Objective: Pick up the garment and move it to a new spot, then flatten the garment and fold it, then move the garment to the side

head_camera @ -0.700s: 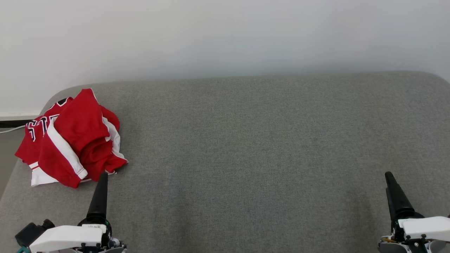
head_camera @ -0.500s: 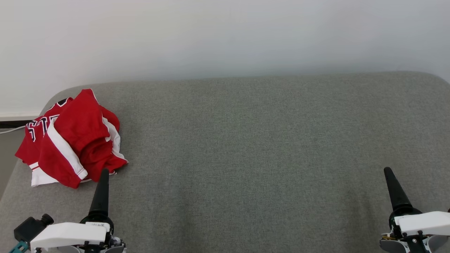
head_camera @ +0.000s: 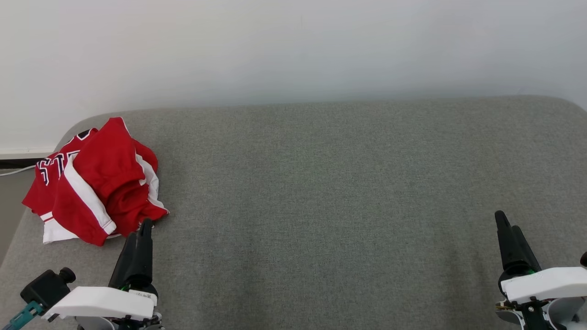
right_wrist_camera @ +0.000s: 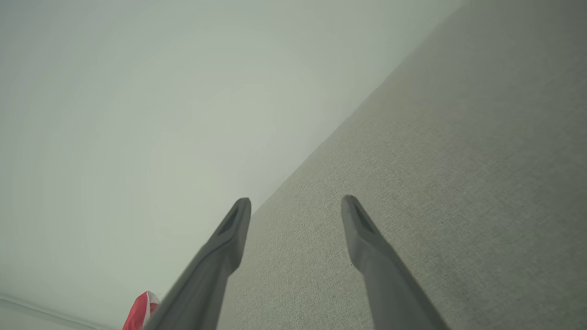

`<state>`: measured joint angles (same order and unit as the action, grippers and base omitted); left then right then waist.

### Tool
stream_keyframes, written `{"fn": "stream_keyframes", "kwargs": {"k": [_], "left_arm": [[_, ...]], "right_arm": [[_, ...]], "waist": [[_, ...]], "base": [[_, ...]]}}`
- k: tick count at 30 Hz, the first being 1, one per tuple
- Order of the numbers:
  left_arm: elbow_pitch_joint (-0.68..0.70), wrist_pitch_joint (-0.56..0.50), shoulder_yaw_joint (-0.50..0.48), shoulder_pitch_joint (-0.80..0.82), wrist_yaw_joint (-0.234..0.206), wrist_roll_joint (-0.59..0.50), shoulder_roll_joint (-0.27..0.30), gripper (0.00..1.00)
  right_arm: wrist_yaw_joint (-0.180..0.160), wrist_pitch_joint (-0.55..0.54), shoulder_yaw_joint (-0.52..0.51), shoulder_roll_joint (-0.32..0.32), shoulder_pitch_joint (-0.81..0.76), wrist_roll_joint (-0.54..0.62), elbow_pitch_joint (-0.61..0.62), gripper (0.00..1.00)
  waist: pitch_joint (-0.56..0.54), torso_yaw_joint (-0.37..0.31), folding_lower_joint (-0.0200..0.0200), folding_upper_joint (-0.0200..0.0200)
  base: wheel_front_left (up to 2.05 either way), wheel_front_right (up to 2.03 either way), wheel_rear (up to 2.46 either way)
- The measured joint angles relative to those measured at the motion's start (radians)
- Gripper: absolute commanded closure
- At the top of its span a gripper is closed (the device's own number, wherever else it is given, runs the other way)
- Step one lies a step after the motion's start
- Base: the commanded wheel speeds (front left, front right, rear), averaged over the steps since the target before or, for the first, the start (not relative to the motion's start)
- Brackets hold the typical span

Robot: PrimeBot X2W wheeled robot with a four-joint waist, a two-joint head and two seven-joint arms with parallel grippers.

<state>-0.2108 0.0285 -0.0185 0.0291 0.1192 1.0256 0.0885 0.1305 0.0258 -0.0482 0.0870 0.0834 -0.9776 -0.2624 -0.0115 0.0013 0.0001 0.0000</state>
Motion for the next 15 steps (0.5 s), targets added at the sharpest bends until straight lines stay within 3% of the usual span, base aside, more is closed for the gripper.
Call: {"fn": "stream_keyframes", "kwargs": {"k": [15], "left_arm": [[-0.021,0.044,0.017,0.014,-0.024,-0.208,0.022,0.00]], "right_arm": [[0.000,0.041,0.019,0.009,0.010,0.248,0.016,0.00]], "waist": [[-0.010,-0.002,0.0000,0.0000]], "base": [[0.00,0.00,0.00]]}}
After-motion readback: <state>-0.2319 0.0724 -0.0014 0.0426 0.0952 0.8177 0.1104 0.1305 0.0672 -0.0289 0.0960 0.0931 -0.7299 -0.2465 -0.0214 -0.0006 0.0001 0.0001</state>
